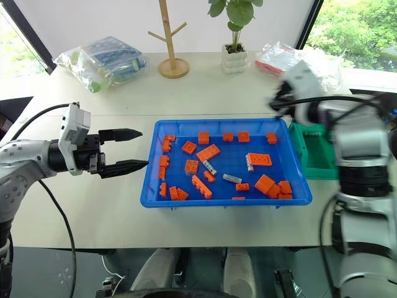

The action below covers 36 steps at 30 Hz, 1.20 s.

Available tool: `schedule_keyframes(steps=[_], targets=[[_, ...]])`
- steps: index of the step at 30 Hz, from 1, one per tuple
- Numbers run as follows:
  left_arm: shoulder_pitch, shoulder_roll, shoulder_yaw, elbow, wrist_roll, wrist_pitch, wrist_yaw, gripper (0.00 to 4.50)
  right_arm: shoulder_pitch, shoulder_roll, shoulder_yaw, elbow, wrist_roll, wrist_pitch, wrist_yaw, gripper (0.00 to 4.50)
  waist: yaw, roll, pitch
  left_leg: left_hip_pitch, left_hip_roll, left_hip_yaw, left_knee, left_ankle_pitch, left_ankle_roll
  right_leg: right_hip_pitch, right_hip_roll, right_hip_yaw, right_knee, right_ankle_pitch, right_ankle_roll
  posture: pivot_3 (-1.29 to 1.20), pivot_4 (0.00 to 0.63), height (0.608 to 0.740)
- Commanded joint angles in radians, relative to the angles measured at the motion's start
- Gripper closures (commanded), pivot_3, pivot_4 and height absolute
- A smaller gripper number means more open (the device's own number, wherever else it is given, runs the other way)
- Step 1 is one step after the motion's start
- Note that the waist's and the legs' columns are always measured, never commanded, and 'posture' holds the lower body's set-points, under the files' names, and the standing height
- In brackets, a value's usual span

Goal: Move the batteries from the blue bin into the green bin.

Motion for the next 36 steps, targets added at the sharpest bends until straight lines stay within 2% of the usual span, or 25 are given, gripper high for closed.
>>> schedule_keyframes(steps=[1, 5, 9, 11, 13, 16, 21, 24, 30, 36], targets=[[-0.028, -0.003, -0.002, -0.013, -0.018, -0.006, -0.023, 0.0, 0.053, -0.076, -0.084, 0.0, 0.009, -0.025, -0.033, 4.44, -0.01, 0.0, 0.0, 0.0, 0.001, 0.0, 0.0, 0.0, 0.0, 0.0, 0.0, 0.0, 0.0, 0.0, 0.0, 0.0, 0.15, 0.693], [-0.058, -0.009, -0.004, 0.01, -0.024, 0.0, -0.034, 0.0, 0.182, -0.121, -0.135, -0.02, 0.025, -0.028, -0.044, 4.44, -0.022, 0.0, 0.0, 0.0, 0.002, 0.0, 0.0, 0.0, 0.0, 0.0, 0.0, 0.0, 0.0, -0.001, -0.001, 0.0, 0.15, 0.693], [-0.069, -0.003, -0.003, 0.03, -0.019, -0.002, -0.052, 0.0, 0.248, -0.117, -0.158, -0.03, 0.051, -0.03, -0.075, 4.44, -0.023, 0.001, 0.0, 0.001, 0.002, 0.002, 0.0, 0.0, 0.001, 0.001, 0.0, 0.001, 0.0, -0.001, -0.001, 0.0, 0.15, 0.693], [-0.072, 0.0, -0.001, 0.035, -0.018, -0.002, -0.057, 0.0, 0.263, -0.107, -0.16, -0.03, 0.064, -0.031, -0.091, 3.42, -0.022, 0.001, 0.0, 0.001, 0.002, 0.001, 0.0, 0.0, 0.001, 0.0, 0.0, 0.001, 0.0, -0.001, -0.001, 0.0, 0.15, 0.693], [-0.075, 0.0, -0.001, 0.036, -0.018, 0.0, -0.057, 0.0, 0.273, -0.106, -0.15, -0.025, 0.062, -0.054, -0.111, 2.62, -0.02, 0.001, 0.0, 0.001, 0.002, 0.001, 0.001, 0.0, 0.001, 0.001, 0.0, 0.0, 0.0, -0.001, -0.001, 0.0, 0.15, 0.693], [-0.079, 0.0, 0.004, 0.03, -0.025, 0.01, -0.052, 0.0, 0.26, -0.122, -0.132, -0.004, 0.054, -0.109, -0.131, 1.07, -0.019, 0.0, 0.0, 0.0, 0.001, 0.001, 0.001, 0.0, 0.001, 0.001, 0.0, 0.0, 0.0, -0.001, -0.001, 0.0, 0.15, 0.693], [-0.072, 0.005, 0.015, 0.018, -0.028, 0.016, -0.045, 0.0, 0.16, -0.126, -0.107, -0.029, 0.119, -0.064, -0.094, 1.07, -0.023, 0.0, 0.0, 0.001, 0.001, 0.001, 0.001, 0.0, 0.001, 0.001, 0.0, 0.001, 0.0, -0.001, -0.001, 0.0, 0.15, 0.693], [-0.066, 0.005, 0.018, 0.01, -0.033, 0.022, -0.04, 0.0, 0.076, -0.078, -0.075, -0.109, 0.193, 0.041, -0.089, 1.07, -0.024, 0.0, 0.0, 0.001, 0.002, 0.001, 0.001, 0.0, 0.001, 0.0, 0.001, 0.001, 0.0, -0.001, -0.001, 0.0, 0.15, 0.693], [-0.045, -0.003, 0.011, -0.011, -0.02, 0.018, -0.027, 0.0, 0.039, 0.114, 0.015, -0.376, 0.341, 0.339, -0.165, 1.07, -0.019, 0.0, 0.0, 0.0, 0.002, -0.002, 0.0, 0.0, 0.001, 0.0, 0.001, 0.0, 0.0, -0.001, -0.001, 0.0, 0.15, 0.693], [-0.043, -0.004, 0.011, -0.009, -0.018, 0.016, -0.024, 0.0, 0.072, 0.297, 0.089, -0.441, 0.38, 0.537, -0.29, 1.07, 0.0, -0.001, 0.0, 0.0, 0.0, -0.003, 0.001, 0.0, 0.001, 0.001, 0.001, 0.0, -0.001, -0.001, -0.001, 0.0, 0.15, 0.693]])
